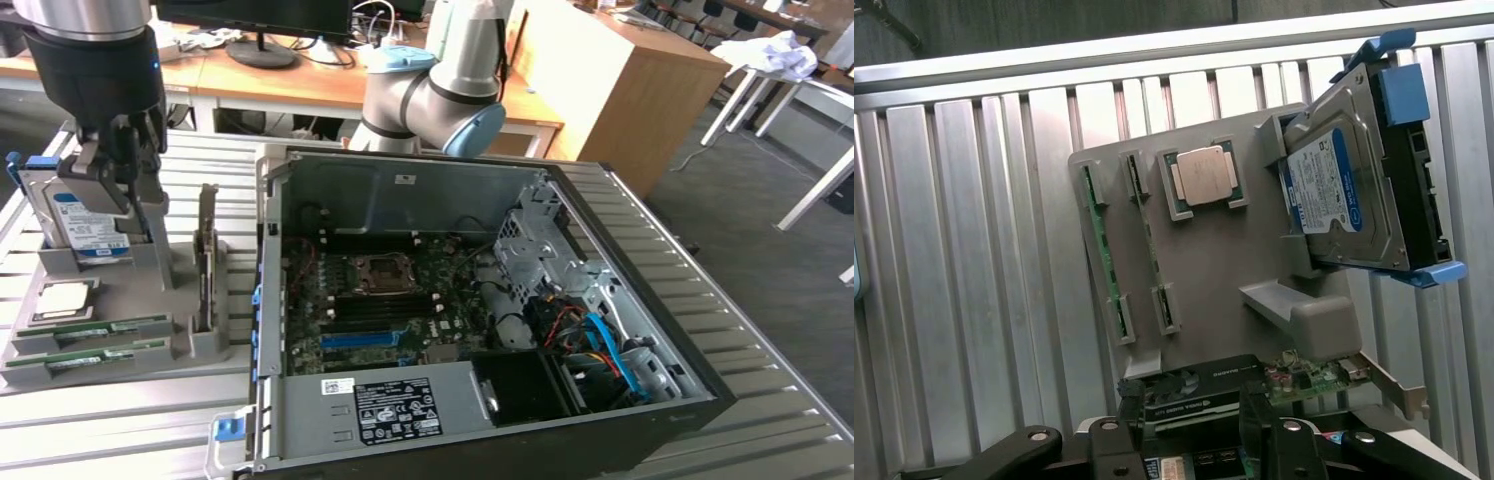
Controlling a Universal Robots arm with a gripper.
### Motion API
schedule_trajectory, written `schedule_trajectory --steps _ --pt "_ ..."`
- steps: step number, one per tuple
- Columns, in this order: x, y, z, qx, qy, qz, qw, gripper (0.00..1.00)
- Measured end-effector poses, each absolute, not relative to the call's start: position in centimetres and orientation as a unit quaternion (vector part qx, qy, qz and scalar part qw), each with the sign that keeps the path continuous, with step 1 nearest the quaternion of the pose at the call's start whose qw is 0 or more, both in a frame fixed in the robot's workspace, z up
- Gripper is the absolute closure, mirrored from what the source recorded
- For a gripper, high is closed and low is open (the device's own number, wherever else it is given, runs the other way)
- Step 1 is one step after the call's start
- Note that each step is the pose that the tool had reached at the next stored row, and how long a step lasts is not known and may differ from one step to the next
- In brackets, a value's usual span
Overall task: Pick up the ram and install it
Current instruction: 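Pick up the ram and move it above insertion slot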
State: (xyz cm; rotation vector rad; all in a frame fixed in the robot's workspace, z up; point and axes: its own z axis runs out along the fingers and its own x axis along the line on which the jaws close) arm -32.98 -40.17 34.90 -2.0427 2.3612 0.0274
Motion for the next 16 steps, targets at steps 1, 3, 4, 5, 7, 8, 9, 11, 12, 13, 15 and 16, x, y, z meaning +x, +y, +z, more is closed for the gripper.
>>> schedule_trajectory --steps 1,3,4,5,7,8,9,11,12,13,15,16 --pt "-32.98 -40.18 34.87 -0.654 0.756 0.009 0.010 0.50" --pt "-32.98 -40.17 34.84 -0.654 0.756 0.009 0.010 0.50" --pt "-32.98 -40.18 34.82 -0.654 0.756 0.009 0.010 0.50" --pt "-32.98 -40.18 34.80 -0.654 0.756 0.009 0.010 0.50" --pt "-32.98 -40.18 34.69 -0.654 0.756 0.009 0.010 0.50" --pt "-32.98 -40.17 34.67 -0.654 0.756 0.009 0.010 0.50" --pt "-32.98 -40.18 34.66 -0.654 0.756 0.009 0.010 0.50" --pt "-32.98 -40.18 34.62 -0.654 0.756 0.009 0.010 0.50" --pt "-32.98 -40.17 34.60 -0.654 0.756 0.009 0.010 0.50" --pt "-32.98 -40.18 34.58 -0.654 0.756 0.009 0.010 0.50" --pt "-32.98 -40.17 34.43 -0.654 0.756 0.009 0.010 0.50" --pt "-32.98 -40.18 34.30 -0.654 0.756 0.009 0.010 0.50"
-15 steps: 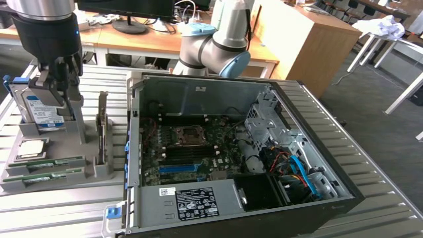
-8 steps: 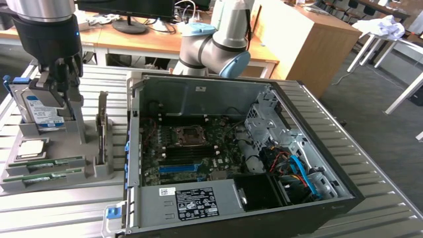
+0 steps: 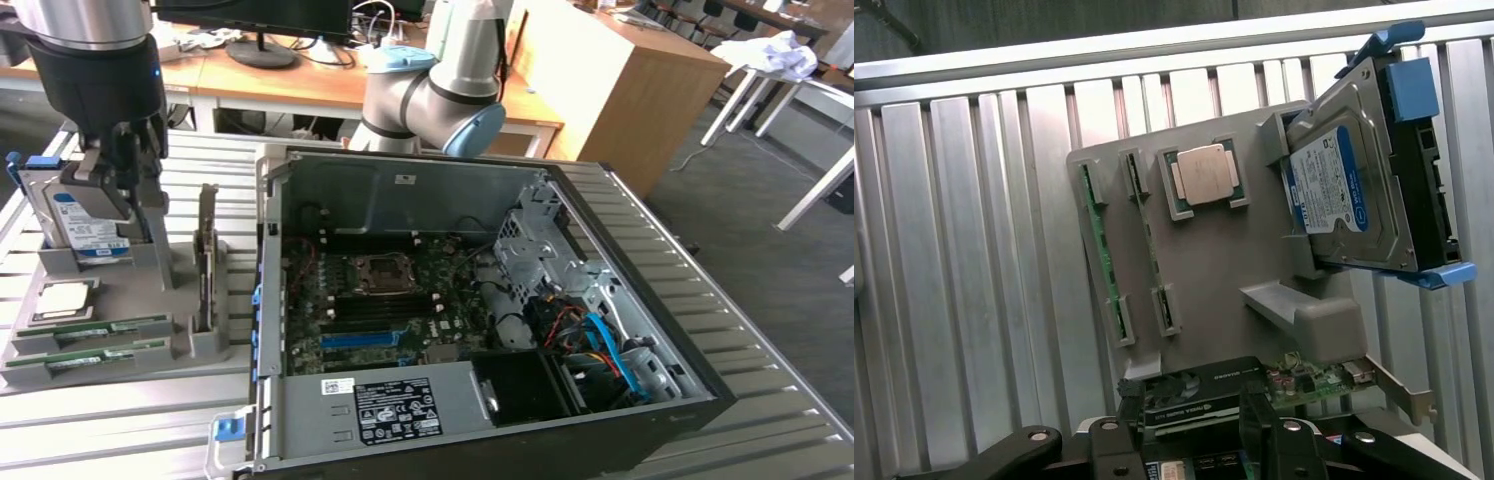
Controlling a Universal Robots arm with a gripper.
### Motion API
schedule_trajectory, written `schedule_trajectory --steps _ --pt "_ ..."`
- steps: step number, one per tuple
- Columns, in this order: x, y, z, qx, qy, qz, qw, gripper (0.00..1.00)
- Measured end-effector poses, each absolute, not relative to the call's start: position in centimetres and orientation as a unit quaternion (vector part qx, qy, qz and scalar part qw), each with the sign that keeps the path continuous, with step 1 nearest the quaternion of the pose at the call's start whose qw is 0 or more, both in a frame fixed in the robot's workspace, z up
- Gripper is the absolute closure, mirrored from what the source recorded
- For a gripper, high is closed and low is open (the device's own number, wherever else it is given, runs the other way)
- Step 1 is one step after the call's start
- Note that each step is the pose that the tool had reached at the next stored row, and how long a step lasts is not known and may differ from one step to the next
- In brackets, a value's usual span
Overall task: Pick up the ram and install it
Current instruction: 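Pick up the ram and move it above insertion slot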
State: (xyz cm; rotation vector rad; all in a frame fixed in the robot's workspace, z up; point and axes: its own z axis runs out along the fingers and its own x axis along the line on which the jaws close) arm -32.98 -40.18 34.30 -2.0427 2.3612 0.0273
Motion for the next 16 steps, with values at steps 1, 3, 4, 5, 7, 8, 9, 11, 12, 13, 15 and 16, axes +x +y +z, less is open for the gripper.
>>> schedule_trajectory --steps 1,3,4,5,7,8,9,11,12,13,15,16 --pt "-32.98 -40.17 34.28 -0.654 0.756 0.009 0.010 0.50" --pt "-32.98 -40.17 34.24 -0.654 0.756 0.009 0.010 0.50" --pt "-32.98 -40.17 34.22 -0.654 0.756 0.009 0.010 0.50" --pt "-32.98 -40.17 34.20 -0.654 0.756 0.009 0.010 0.50" --pt "-32.98 -40.18 34.16 -0.654 0.756 0.009 0.010 0.50" --pt "-32.98 -40.18 34.13 -0.654 0.756 0.009 0.010 0.50" --pt "-32.98 -40.17 34.11 -0.654 0.756 0.009 0.010 0.50" --pt "-32.98 -40.18 34.06 -0.654 0.756 0.009 0.010 0.50" --pt "-32.98 -40.18 34.04 -0.654 0.756 0.009 0.010 0.50" --pt "-32.98 -40.18 34.02 -0.654 0.756 0.009 0.010 0.50" --pt "-32.98 -40.18 33.98 -0.654 0.756 0.009 0.010 0.50" --pt "-32.98 -40.18 33.96 -0.654 0.756 0.009 0.010 0.50"
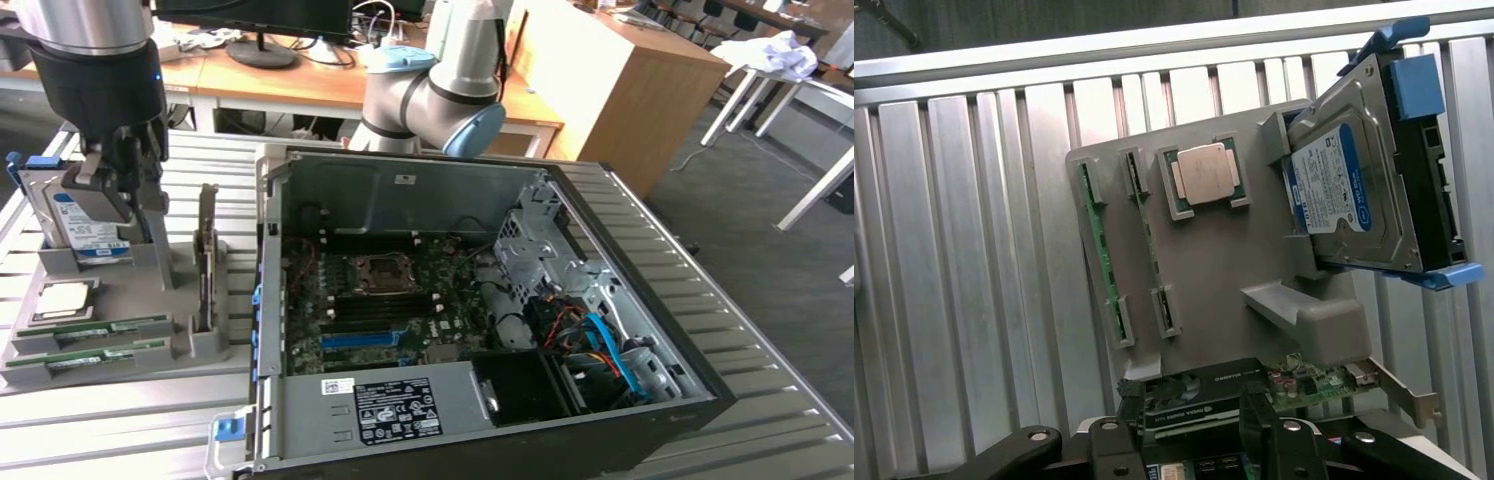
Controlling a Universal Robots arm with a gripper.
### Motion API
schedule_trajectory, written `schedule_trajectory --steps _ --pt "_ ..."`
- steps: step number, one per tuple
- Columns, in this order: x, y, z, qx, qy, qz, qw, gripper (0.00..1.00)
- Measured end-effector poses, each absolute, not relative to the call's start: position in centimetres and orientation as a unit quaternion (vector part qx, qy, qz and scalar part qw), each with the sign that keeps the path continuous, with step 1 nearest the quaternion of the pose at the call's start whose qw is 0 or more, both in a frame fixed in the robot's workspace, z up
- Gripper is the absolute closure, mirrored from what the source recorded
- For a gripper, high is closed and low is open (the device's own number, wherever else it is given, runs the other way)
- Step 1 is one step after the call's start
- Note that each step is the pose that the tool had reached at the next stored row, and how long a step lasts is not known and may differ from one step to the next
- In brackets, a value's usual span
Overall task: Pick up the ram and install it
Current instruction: 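Pick up the ram and move it above insertion slot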
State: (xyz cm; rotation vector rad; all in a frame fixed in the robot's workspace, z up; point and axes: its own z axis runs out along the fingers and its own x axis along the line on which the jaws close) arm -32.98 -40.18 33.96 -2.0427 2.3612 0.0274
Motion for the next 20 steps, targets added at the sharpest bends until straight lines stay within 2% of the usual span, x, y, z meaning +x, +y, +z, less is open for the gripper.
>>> schedule_trajectory --steps 20 --pt "-32.98 -40.18 33.55 -0.654 0.756 0.009 0.010 0.50"
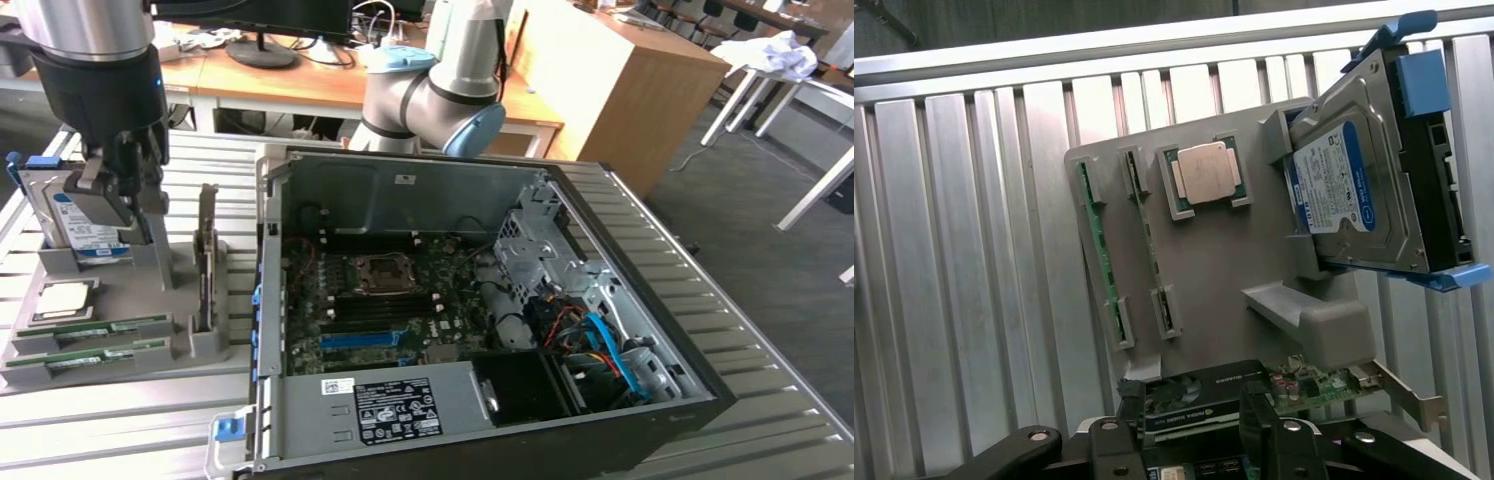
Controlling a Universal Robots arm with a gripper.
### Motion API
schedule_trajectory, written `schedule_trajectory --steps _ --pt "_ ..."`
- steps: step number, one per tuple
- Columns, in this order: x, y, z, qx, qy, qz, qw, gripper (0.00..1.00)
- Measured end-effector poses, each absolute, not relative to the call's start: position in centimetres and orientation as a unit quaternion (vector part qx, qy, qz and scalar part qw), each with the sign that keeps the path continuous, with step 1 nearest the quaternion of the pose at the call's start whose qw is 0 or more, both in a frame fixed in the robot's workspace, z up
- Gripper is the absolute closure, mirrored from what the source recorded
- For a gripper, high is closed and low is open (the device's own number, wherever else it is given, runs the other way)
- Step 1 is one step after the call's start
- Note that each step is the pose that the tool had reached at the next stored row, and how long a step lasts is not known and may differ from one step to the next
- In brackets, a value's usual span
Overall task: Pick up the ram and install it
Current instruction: 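Pick up the ram and move it above insertion slot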
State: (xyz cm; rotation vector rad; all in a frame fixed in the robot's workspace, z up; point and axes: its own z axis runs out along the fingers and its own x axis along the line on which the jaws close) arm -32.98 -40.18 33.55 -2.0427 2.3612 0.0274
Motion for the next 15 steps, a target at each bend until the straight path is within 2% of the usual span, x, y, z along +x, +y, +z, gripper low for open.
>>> schedule_trajectory --steps 15 --pt "-32.98 -40.18 33.16 -0.654 0.756 0.009 0.010 0.50"
